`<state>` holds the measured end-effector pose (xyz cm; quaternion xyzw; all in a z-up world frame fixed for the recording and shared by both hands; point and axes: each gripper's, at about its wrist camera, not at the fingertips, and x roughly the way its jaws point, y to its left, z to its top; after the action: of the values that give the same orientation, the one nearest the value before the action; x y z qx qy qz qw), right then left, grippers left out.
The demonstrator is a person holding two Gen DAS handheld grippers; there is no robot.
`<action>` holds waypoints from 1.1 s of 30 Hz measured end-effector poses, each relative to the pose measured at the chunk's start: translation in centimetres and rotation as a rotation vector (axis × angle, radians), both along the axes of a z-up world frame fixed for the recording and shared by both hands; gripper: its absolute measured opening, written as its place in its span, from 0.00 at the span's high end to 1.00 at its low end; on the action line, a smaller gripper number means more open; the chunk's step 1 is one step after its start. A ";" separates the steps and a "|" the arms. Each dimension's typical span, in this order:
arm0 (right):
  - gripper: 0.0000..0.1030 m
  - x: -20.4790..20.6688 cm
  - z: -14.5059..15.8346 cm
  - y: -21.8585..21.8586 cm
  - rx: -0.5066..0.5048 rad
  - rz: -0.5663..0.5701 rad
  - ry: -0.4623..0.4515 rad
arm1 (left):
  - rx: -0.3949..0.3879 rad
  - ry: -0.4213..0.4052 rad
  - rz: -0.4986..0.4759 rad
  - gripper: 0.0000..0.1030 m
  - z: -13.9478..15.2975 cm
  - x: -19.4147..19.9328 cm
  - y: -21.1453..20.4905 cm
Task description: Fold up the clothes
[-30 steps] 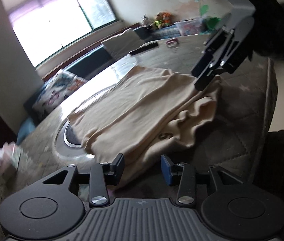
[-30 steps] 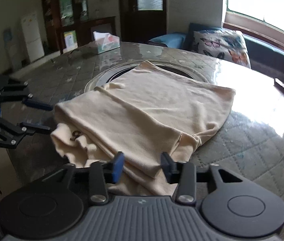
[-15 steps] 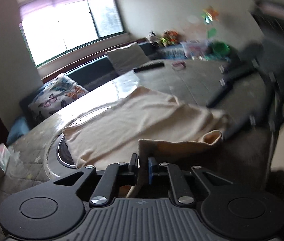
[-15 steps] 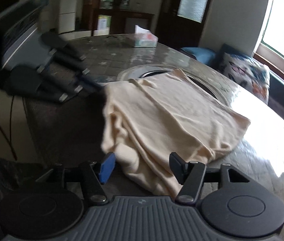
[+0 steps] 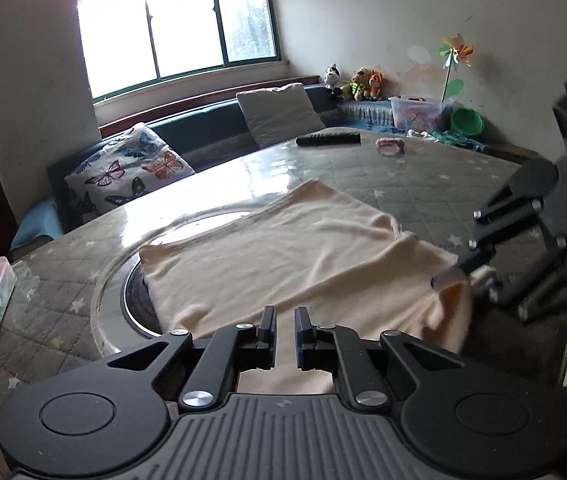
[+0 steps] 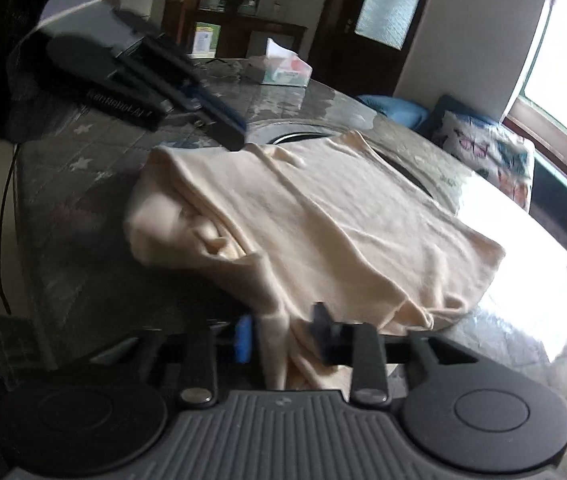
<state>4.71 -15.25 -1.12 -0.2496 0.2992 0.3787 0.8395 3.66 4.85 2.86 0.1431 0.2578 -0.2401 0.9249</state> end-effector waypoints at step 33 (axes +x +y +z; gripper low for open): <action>0.91 4.5 3.0 -1.7 0.229 -0.186 0.131 | 0.400 -0.210 -0.109 0.54 -5.4 -4.7 -3.4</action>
<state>9.22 -16.99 1.90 -0.0983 0.3301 0.3464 0.8726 -1.05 1.42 -2.52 0.3615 0.1944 -0.2179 0.8855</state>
